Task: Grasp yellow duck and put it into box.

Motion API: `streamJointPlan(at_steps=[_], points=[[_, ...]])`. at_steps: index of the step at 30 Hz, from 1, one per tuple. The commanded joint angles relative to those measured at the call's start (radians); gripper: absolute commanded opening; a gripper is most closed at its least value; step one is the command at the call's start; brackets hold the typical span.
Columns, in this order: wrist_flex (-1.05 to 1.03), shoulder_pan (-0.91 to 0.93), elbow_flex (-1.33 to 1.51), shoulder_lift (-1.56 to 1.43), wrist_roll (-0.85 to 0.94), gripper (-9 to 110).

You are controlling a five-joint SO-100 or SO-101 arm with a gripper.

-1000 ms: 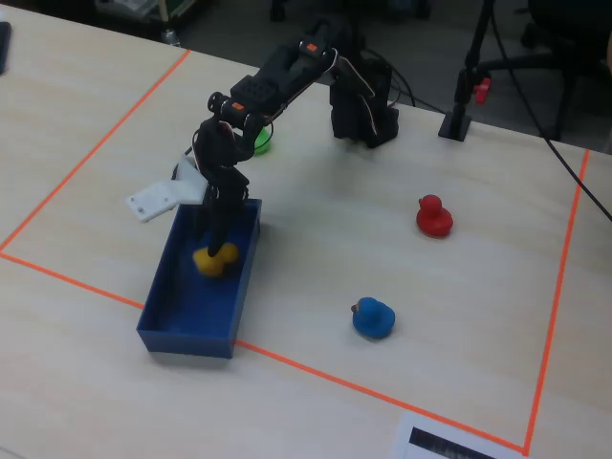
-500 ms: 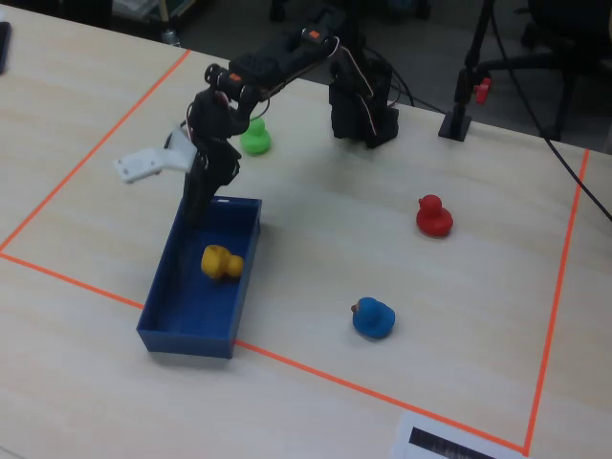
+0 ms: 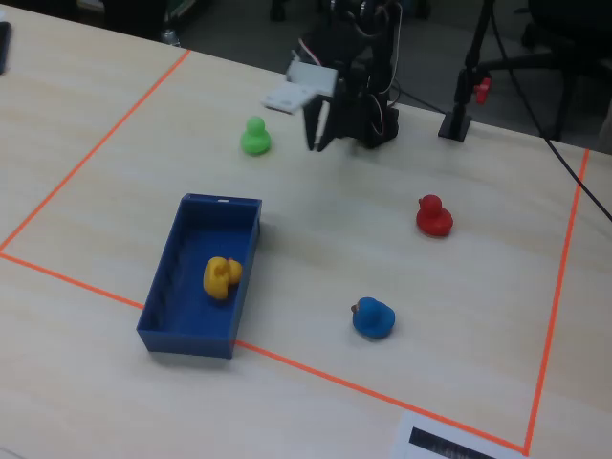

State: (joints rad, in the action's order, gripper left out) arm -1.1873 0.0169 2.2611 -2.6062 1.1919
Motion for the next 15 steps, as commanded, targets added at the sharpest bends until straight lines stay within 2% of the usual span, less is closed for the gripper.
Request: streamJointPlan(at_steps=[1, 10, 15], points=[[-0.213, -0.124, 0.374, -0.523, -0.002, 0], [-0.213, -0.143, 0.684, -0.703, 0.12, 0], [-0.178, -0.123, 0.756, -0.704, 0.126, 0]])
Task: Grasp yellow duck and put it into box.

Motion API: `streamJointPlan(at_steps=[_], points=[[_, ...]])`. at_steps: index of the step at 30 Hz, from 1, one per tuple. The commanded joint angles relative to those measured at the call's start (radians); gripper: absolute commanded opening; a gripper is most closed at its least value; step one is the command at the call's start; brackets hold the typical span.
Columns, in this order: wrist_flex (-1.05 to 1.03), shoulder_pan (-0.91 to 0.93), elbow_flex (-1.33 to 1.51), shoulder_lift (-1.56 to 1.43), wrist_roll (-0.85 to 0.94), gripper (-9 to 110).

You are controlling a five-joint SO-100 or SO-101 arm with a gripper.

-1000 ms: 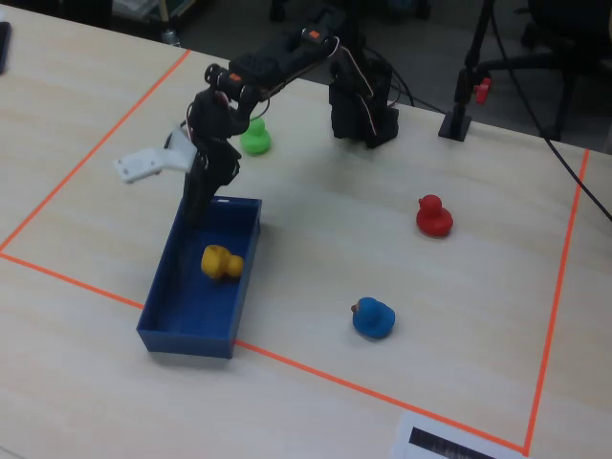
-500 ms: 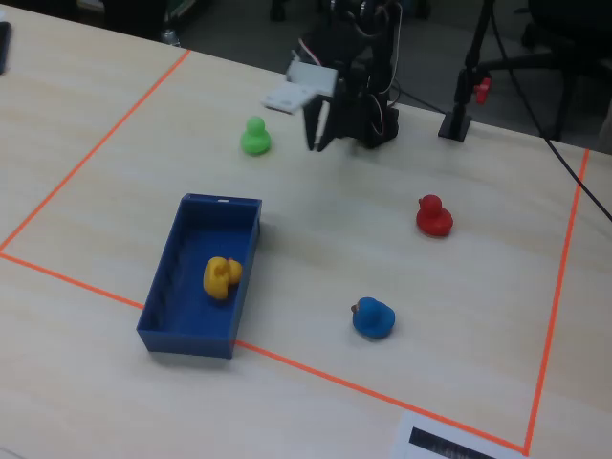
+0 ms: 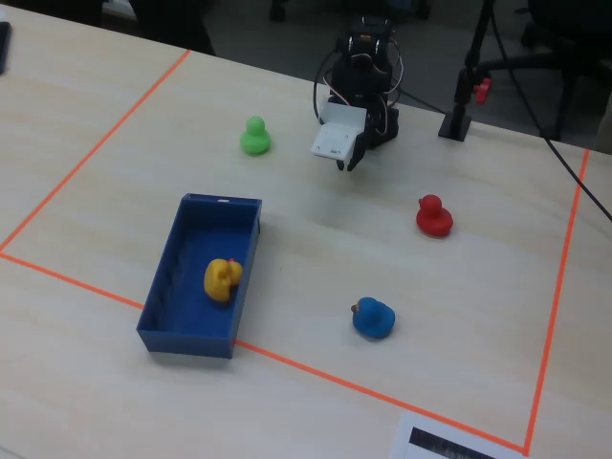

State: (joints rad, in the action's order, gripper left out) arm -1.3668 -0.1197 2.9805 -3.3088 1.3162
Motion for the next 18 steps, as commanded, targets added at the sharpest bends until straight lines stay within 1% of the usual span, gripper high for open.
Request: streamJointPlan(at_steps=[1, 8, 18], points=[[0.008, 0.023, 0.052, -0.002, 0.002, 0], [0.051, 0.094, 0.129, -0.002, 0.002, 0], [0.054, 0.097, 0.13, -0.003, -0.005, 0]])
